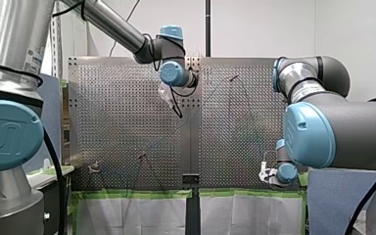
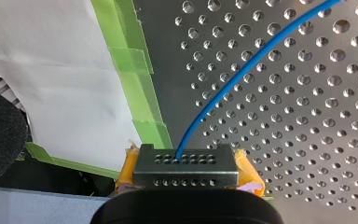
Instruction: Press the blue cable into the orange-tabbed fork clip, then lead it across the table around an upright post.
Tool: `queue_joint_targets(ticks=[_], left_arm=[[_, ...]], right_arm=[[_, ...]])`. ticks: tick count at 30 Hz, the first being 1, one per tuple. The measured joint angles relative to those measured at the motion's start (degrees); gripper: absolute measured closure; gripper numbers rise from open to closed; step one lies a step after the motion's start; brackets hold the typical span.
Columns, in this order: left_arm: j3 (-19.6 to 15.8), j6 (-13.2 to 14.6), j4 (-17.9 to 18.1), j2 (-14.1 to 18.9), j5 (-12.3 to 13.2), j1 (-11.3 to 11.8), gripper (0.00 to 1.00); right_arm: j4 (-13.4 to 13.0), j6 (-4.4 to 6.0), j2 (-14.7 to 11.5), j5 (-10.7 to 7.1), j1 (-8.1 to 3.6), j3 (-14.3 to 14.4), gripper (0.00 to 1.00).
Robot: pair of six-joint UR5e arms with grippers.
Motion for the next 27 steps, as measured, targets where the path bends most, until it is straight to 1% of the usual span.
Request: queue_joint_targets(ticks=[3,8,21,27], left_arm=[[-1.38,0.14,1.39,-0.83,-0.09,0.12,0.00],[-3.55,0.93,3.55,-1.18,-0.63,0.36,0.00],[-9.99,3.65,9.97,-1.22,-1.51,0.56,0.00],[-12.40,5.24,11.12,-1.22,-2.12,0.89,0.00]], right_arm=[[0.14,-0.38,0.00,0.00,0.06,-0.09,1.00],[0.24,-0.54,0.00,0.00,0.12,-0.12,1.00],[0.30,-0.54,0.00,-0.01,0.19,-0.15,1.00],[0.31,-0.54,0.00,-0.10,0.23,-0.15,1.00]])
